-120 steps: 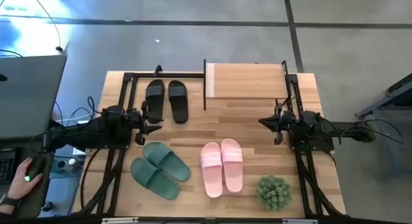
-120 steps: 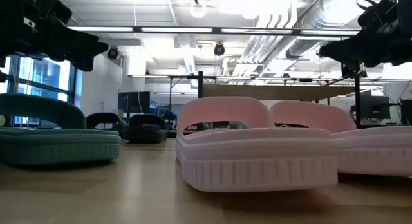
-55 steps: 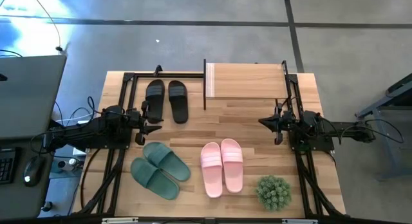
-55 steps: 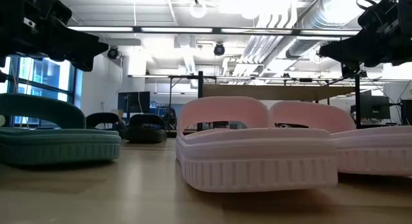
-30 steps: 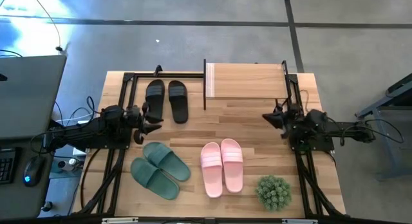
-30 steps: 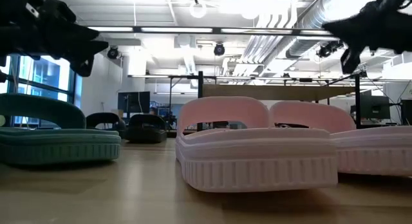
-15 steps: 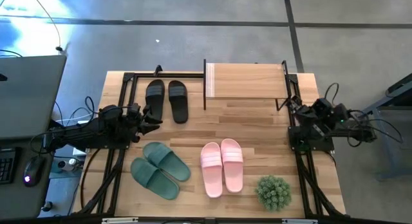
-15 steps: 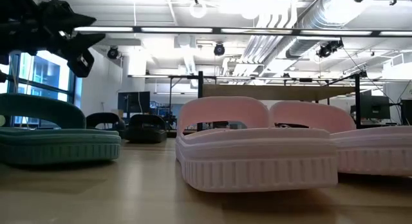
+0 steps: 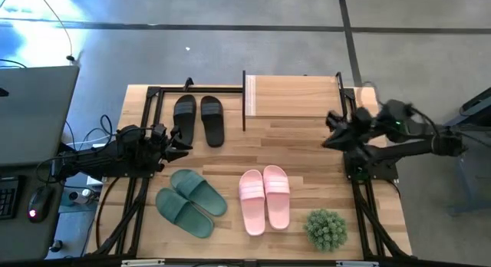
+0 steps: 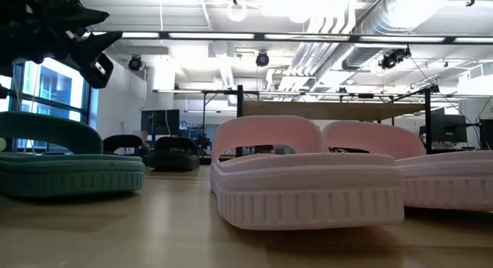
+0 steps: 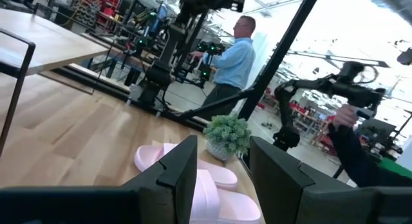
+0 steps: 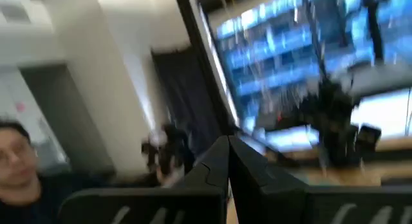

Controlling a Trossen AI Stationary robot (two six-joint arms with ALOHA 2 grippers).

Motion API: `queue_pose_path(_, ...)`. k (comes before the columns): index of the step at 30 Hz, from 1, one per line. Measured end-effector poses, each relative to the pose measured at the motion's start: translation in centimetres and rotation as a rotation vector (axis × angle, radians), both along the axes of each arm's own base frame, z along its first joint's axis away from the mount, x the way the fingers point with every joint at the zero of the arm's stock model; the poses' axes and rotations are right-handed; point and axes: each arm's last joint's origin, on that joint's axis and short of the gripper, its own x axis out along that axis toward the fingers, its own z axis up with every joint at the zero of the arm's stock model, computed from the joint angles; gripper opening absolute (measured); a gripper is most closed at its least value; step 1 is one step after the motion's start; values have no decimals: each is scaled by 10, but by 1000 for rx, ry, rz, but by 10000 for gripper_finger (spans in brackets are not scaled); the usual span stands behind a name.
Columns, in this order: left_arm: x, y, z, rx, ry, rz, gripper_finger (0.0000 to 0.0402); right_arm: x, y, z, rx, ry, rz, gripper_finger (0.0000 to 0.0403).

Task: Pick and place slides into the shelf
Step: Put the right pink slipper on the shelf

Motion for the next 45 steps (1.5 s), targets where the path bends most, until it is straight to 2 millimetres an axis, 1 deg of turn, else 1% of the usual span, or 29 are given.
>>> queue_pose_path(2,0,0,0,2,1,-10,127,14,4,7,-26,101,-10,0)
queue_pose_path(5,0,-1,0,4,2,-25,127,31,11,12,-75,308,-107,0)
queue_pose_path(8,0,-1,0,39,0,-40,127,45,21,11,-165,514,-235,0)
queue_pose_path(11,0,-1,1,112,-7,-30,127,57,34,8,-255,646,-327,0)
queue_pose_path(14,-2,-2,13,175,-42,-16,127,68,48,6,-346,708,-380,0)
queue_pose_path(17,-7,-3,32,223,-67,-5,126,77,60,3,-420,744,-408,0)
queue_pose_path(19,-11,-4,46,253,-50,24,126,82,66,0,-444,756,-408,0)
queue_pose_path(24,-19,-4,75,294,120,120,126,92,78,-11,-488,795,-380,7)
queue_pose_path(27,-15,-3,84,277,222,105,126,97,83,-17,-510,817,-363,25)
queue_pose_path(30,-4,0,82,250,326,81,126,101,88,-23,-528,837,-350,55)
queue_pose_path(33,10,0,74,245,418,74,126,104,93,-30,-567,865,-357,91)
queue_pose_path(36,22,-5,68,262,489,71,126,106,98,-39,-637,900,-387,127)
queue_pose_path(38,28,-10,65,281,517,70,126,109,102,-48,-686,933,-426,144)
queue_pose_path(41,35,-19,62,305,544,66,126,112,112,-64,-787,977,-497,153)
queue_pose_path(45,38,-30,59,349,563,74,126,121,129,-89,-877,1035,-503,149)
